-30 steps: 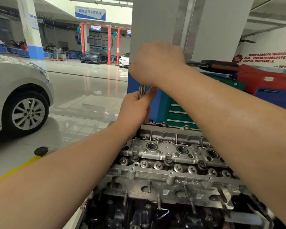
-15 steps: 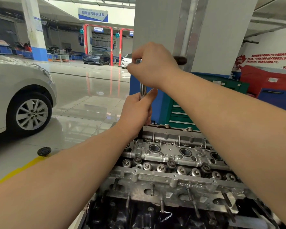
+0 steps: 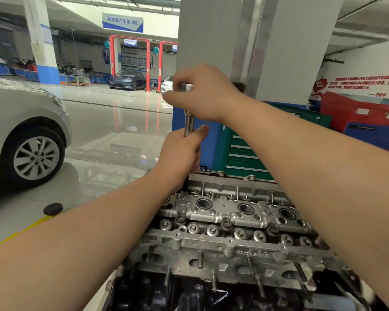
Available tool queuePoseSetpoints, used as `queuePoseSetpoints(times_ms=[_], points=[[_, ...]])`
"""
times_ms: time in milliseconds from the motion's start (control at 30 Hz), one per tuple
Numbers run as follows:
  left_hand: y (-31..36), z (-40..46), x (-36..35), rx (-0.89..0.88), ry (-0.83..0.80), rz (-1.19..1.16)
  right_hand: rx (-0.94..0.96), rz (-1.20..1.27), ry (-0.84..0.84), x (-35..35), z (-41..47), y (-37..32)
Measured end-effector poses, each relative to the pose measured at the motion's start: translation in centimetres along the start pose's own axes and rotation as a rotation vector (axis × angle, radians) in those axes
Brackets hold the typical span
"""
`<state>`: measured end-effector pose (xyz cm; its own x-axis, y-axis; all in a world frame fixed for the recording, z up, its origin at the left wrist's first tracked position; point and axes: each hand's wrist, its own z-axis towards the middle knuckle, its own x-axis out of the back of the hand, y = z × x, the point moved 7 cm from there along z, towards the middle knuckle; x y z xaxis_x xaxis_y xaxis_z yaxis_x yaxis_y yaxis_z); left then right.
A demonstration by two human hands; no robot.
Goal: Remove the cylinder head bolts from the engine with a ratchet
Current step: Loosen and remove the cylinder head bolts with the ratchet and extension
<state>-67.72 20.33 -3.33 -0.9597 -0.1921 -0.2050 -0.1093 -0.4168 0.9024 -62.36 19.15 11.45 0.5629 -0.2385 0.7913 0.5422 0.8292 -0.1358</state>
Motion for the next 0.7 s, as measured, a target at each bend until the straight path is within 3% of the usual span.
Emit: queuePoseSetpoints(times_ms=[67, 100, 267, 400, 500, 567, 633, 700], points=[[-0.1, 0.0, -0.2, 0.003, -0.01, -0.002, 0.008, 0.203, 0.043, 0.2, -0.5, 0.1], [-0.2, 0.0, -0.1, 0.002, -0.009, -0.009, -0.002, 0.169, 0.073, 0.1, -0.5, 0.0], [0.3, -0.3, 0.4, -0.06, 0.068, 0.036, -0.175, -0.418, 0.16, 0.6, 0.1, -0.9], [0.5, -0.3, 0.4, -0.068, 0.11, 0.083, -0.187, -0.557, 0.144, 0.5, 0.2, -1.1], [0.2, 0.2, 0.4, -0.008, 0.076, 0.018, -0.094, -0.389, 0.087, 0.1, 0.6, -0.6], [0.0, 0.2, 0.0, 0.0, 0.028, -0.012, -0.022, -0.033, 0.002, -0.1, 0.1, -0.3], [0.0, 0.0, -0.2, 0.001, -0.001, -0.019, 0.016, 0.193, 0.026, 0.2, -0.6, -0.2], [0.1, -0.1, -0.1, -0.014, -0.004, -0.015, 0.003, 0.065, 0.095, 0.2, -0.4, -0.4]])
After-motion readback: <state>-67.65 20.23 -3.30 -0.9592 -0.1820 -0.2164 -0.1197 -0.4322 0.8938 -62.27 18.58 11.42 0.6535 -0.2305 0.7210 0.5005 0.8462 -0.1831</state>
